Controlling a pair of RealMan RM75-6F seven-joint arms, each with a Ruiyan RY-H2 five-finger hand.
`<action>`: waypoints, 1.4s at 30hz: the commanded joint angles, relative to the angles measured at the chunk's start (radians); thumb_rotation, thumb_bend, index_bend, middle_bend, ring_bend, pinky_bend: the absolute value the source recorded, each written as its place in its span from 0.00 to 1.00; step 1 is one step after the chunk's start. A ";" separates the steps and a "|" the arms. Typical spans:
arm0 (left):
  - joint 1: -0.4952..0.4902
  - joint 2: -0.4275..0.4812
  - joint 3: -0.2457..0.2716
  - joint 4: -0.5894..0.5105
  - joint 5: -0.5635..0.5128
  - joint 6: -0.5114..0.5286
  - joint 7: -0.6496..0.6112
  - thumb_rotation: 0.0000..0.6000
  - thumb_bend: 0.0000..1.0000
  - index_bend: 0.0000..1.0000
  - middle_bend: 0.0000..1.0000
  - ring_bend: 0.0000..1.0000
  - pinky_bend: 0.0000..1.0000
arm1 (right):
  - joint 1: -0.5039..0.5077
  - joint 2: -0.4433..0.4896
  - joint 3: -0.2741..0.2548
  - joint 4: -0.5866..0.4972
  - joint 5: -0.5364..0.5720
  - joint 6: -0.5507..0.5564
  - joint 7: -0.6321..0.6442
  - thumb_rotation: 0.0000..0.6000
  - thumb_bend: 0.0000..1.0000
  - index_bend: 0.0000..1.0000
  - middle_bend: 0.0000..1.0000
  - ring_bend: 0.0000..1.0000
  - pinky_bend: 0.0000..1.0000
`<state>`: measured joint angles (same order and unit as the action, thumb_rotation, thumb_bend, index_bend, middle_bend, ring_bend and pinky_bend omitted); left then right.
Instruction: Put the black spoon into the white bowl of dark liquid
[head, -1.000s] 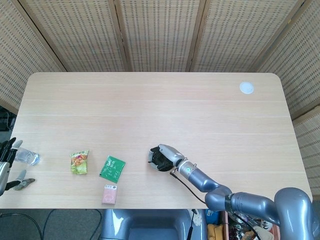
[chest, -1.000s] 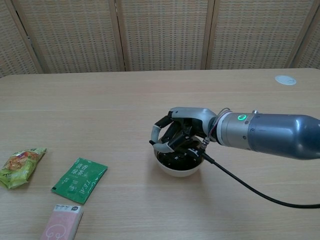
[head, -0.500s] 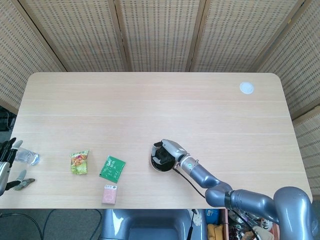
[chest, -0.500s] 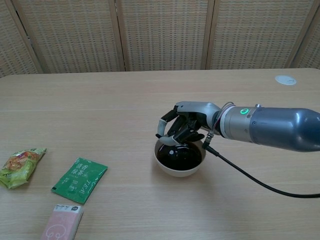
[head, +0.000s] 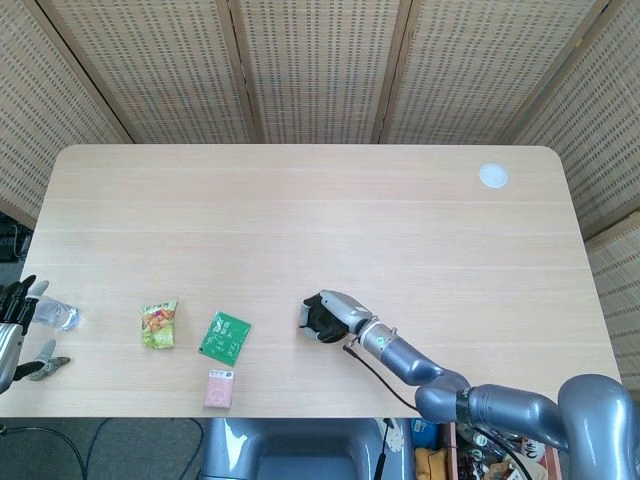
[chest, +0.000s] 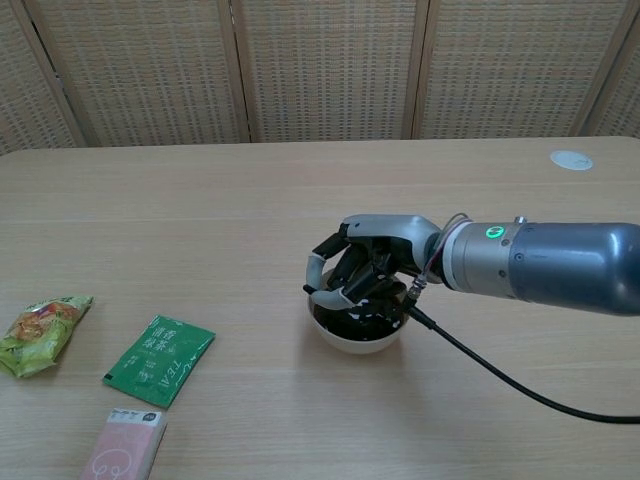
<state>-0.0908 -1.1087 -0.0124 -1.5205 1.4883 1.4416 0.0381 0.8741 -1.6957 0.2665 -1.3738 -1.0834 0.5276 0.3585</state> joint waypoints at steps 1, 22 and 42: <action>0.001 0.000 0.001 0.001 0.000 0.000 -0.002 1.00 0.36 0.00 0.01 0.01 0.00 | 0.003 -0.005 0.001 0.001 0.002 0.002 -0.004 1.00 0.74 0.71 0.94 0.99 1.00; 0.003 -0.004 0.002 0.011 -0.002 -0.005 -0.011 1.00 0.36 0.00 0.01 0.01 0.00 | 0.019 -0.010 -0.004 0.041 0.041 0.021 -0.065 1.00 0.77 0.71 0.94 0.99 1.00; 0.010 -0.005 0.005 0.018 -0.001 0.001 -0.022 1.00 0.36 0.00 0.01 0.01 0.00 | 0.022 -0.033 -0.009 0.020 0.052 0.033 -0.086 1.00 0.78 0.72 0.94 0.99 1.00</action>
<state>-0.0806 -1.1133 -0.0069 -1.5026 1.4870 1.4428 0.0165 0.8943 -1.7243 0.2556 -1.3596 -1.0339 0.5596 0.2743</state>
